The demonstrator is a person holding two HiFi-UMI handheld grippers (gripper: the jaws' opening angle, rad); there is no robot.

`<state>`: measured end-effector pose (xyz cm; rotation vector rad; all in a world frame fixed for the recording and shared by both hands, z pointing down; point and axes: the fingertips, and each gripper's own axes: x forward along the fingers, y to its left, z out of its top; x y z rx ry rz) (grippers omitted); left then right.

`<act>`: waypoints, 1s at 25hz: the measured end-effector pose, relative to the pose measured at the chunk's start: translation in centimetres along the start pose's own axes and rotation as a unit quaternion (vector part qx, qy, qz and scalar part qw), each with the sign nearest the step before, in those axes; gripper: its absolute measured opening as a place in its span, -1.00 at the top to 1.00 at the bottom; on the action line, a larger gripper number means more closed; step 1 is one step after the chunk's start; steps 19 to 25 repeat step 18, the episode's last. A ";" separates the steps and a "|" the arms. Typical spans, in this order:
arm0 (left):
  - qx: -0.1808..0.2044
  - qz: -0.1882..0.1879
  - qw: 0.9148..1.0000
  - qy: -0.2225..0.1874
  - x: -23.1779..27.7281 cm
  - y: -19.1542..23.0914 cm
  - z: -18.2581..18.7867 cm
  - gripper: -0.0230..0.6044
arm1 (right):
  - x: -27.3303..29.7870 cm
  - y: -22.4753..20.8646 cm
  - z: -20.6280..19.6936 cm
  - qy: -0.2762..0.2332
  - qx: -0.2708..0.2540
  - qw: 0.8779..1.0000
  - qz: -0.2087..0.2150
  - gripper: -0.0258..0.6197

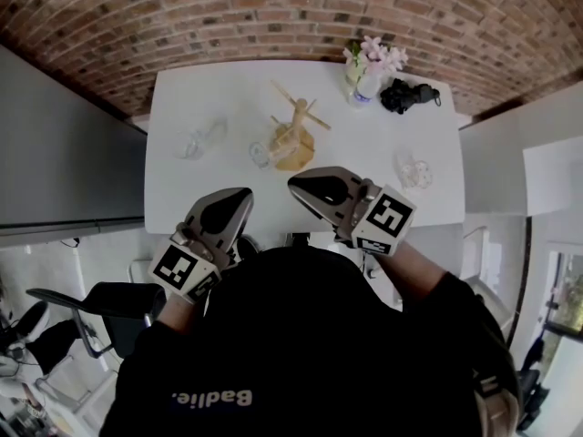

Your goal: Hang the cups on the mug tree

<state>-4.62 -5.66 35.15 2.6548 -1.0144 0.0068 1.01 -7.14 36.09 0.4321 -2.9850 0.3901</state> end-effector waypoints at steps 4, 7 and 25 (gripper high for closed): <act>-0.003 0.000 1.000 -0.003 -0.2 -0.1 -0.1 0.92 | 0.1 0.2 -0.1 0.001 0.002 1.000 0.001 0.83; -0.005 0.001 1.000 -0.004 -0.2 -0.1 -0.2 0.92 | 0.1 0.3 -0.2 0.004 0.003 1.000 0.002 0.83; -0.005 -0.003 1.000 -0.006 -0.4 -0.6 -0.5 0.92 | -0.1 0.7 -0.4 0.003 0.010 1.000 -0.002 0.83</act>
